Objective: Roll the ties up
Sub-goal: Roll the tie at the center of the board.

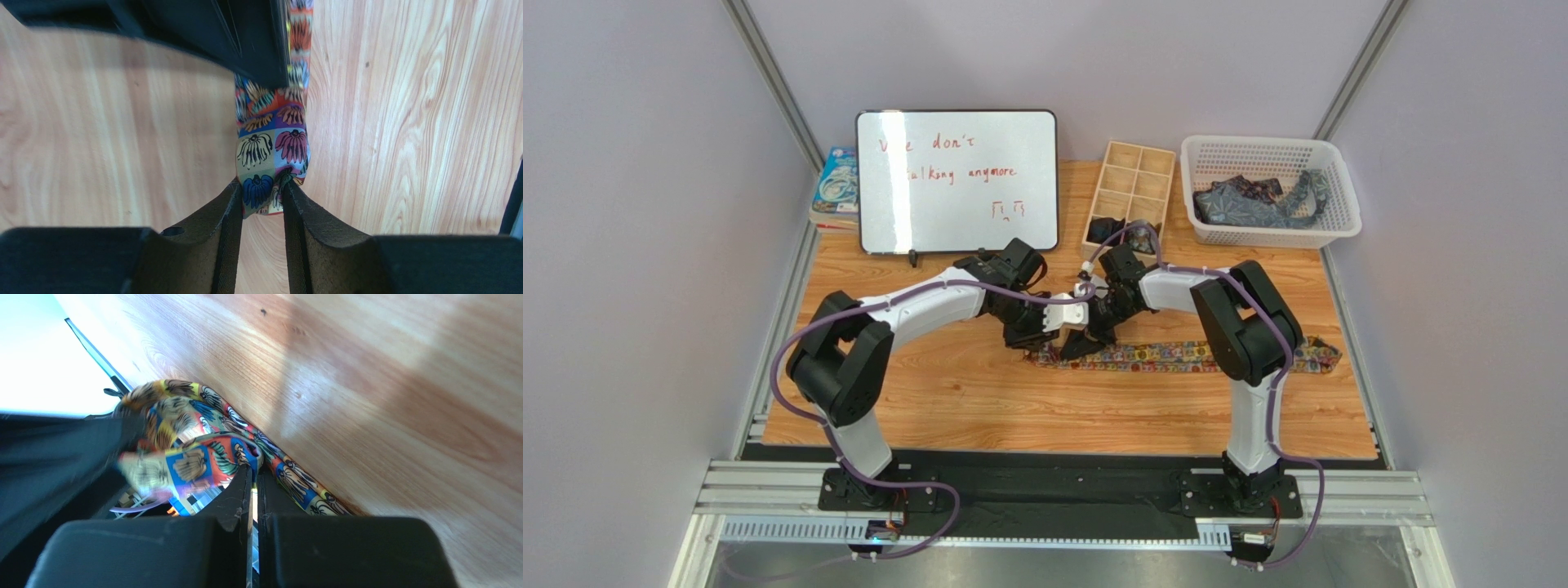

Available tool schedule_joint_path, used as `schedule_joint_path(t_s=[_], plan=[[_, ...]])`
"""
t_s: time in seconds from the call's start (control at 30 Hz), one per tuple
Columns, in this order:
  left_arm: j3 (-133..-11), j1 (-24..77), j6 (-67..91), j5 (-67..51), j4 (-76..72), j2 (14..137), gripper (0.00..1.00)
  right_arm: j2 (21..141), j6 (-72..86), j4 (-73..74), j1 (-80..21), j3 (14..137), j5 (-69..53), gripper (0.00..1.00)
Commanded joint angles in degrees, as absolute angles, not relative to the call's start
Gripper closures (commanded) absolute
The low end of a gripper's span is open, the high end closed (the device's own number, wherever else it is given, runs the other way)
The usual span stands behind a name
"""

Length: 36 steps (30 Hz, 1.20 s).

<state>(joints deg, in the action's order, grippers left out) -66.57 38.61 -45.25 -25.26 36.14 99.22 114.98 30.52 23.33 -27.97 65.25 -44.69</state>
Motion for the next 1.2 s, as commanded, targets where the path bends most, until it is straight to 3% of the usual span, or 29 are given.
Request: schedule_joint_path(t_s=[0.0, 0.4, 0.67, 0.97, 1.17], plan=[[-71.2, 40.1, -42.0, -28.6, 35.3, 101.3, 0.64, 116.8, 29.8, 22.3, -28.5, 66.4, -38.8, 1.0], [-75.7, 43.6, -42.5, -27.2, 39.5, 107.0, 0.6, 115.7, 31.1, 20.7, -27.8, 65.4, -42.9, 0.99], [-79.6, 44.4, -41.0, -25.8, 42.2, 111.4, 0.59, 111.8, 28.5, 23.8, -24.8, 65.0, -48.6, 0.77], [-81.3, 45.3, -41.1, -27.0, 43.3, 114.1, 0.59, 108.4, 22.3, 30.8, -19.5, 62.8, -50.8, 0.72], [-81.7, 45.7, -40.4, -27.9, 42.6, 115.2, 0.59, 105.4, 28.6, 22.8, -19.8, 59.4, -52.0, 0.67]])
